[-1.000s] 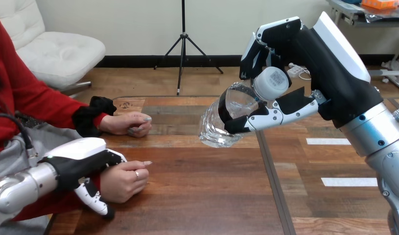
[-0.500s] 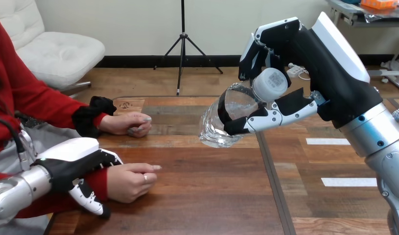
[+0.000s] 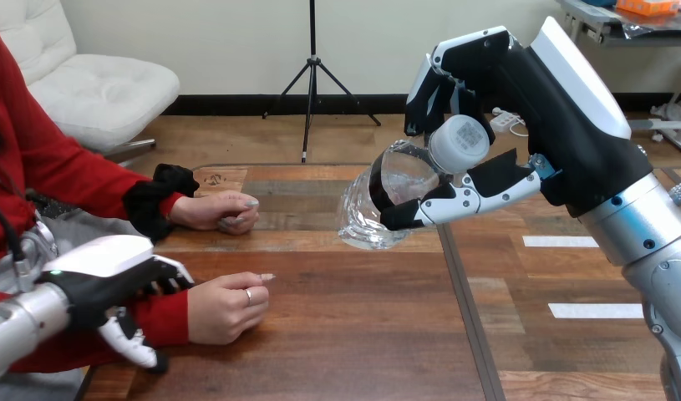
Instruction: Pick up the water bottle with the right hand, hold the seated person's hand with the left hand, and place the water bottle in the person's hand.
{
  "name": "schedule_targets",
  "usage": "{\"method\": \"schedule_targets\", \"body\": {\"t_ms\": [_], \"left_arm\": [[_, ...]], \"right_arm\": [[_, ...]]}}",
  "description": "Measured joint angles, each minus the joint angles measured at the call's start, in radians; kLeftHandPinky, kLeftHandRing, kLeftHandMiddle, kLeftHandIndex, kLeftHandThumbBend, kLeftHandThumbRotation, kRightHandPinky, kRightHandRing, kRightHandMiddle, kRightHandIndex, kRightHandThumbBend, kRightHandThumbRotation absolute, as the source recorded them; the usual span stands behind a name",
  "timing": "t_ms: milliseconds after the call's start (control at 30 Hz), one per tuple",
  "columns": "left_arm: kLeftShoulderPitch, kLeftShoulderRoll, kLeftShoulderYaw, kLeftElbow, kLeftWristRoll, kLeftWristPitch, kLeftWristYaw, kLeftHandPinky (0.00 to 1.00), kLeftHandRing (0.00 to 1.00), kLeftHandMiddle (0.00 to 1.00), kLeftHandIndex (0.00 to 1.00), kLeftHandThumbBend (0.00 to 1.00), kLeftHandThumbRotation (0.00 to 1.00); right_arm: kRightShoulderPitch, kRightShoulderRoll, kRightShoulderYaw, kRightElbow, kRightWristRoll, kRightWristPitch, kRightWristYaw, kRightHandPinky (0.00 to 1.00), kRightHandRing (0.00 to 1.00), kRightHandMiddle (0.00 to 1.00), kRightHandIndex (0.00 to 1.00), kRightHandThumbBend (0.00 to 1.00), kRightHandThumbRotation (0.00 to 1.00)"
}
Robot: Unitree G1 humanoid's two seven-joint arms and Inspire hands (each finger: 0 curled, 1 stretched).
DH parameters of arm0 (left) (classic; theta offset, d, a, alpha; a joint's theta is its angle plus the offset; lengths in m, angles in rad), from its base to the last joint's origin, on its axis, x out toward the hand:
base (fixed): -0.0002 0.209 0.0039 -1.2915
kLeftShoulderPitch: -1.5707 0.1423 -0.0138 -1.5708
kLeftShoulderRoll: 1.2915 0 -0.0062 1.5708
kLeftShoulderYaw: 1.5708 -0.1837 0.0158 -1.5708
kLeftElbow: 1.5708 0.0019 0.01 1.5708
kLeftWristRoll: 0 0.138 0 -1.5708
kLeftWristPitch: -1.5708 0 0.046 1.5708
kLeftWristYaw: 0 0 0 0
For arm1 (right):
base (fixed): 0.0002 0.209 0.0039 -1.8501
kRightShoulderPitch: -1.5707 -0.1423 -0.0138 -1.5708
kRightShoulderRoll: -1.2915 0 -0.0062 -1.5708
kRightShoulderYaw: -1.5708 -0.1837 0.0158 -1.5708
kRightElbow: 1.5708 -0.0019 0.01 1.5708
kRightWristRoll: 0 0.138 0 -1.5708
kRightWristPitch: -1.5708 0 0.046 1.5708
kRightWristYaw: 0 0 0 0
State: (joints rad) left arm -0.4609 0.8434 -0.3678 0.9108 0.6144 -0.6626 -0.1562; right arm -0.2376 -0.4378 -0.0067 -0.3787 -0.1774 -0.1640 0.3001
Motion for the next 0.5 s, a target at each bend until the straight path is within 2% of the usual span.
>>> {"method": "schedule_targets", "body": {"t_ms": [500], "left_arm": [[0.023, 0.029, 0.008, -0.006, 0.02, 0.003, 0.039, 0.59, 0.64, 0.68, 0.7, 1.0, 0.1]], "right_arm": [[-0.002, 0.0, 0.0, 0.0, -0.017, 0.0, -0.001, 0.06, 0.11, 0.16, 0.22, 1.0, 0.0]]}}
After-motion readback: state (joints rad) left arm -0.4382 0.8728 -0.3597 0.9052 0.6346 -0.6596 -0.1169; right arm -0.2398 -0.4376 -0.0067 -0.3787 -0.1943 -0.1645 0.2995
